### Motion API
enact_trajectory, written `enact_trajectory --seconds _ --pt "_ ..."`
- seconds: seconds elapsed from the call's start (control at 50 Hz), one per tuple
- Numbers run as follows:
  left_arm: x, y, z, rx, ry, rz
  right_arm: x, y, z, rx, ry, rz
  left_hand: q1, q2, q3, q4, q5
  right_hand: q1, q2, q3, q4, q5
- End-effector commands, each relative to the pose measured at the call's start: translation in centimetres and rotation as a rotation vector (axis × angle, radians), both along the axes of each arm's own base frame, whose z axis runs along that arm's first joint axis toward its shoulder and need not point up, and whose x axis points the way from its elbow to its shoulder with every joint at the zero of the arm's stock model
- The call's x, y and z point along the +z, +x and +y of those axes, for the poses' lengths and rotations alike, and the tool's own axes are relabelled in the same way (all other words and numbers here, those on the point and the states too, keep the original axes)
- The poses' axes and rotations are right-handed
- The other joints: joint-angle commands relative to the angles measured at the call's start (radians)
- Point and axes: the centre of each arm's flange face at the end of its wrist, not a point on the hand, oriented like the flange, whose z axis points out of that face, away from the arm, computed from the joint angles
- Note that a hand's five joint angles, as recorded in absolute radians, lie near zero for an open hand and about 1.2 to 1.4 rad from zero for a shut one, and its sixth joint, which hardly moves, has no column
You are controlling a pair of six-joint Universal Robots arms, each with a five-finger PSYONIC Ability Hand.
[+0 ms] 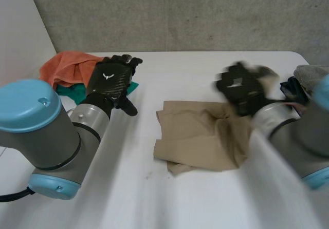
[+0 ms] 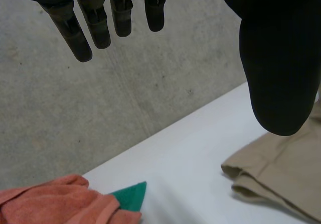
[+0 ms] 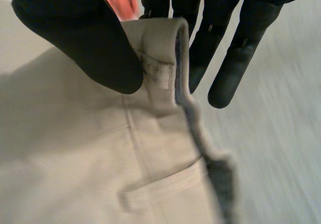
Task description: Fold the laundry.
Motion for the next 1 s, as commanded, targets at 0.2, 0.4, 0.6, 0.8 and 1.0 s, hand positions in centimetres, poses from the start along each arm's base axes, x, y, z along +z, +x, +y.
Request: enact_trajectory --seconds 0.2,0.4,0.6,0.8,1.0 --pt "2.0 -0.7 -0.1 -0.014 -0.042 0.039 -1.1 4.1 4.8 0.245 0.279 -0.245 0.045 0.033 0.024 0.036 0.023 -0.916 -1.004 -1.019 -1.024 -1.003" --pt "1.8 -6.2 0.6 -0.138 -0.027 0.030 4.3 -3.8 -1.2 -0.013 0.622 -0.755 0.048 0.035 0.027 0.039 0.026 -0.916 -1.004 -1.019 -1.024 -1.003" --pt "-6.2 -8.7 1.5 -0.073 0.213 -0.178 -2.4 -3.2 -3.6 -0.109 0.765 -0.424 0.040 0.027 0.018 0.031 0.017 -0.916 -1.004 -1.019 -1.024 -1.003" --pt "-9.6 -6.5 2.8 -0.016 0.349 -0.335 -8.4 -1.6 -3.3 -0.106 0.790 -0.158 0.028 0.015 0.006 0.019 0.005 -0.916 -1.004 -1.019 -1.024 -1.003" --pt "-5.3 -5.7 4.1 -0.072 0.328 -0.283 -4.9 -2.4 -3.6 -0.183 0.598 -0.168 0.016 0.003 -0.005 0.007 -0.007 -0.916 -1.004 -1.019 -1.024 -1.003"
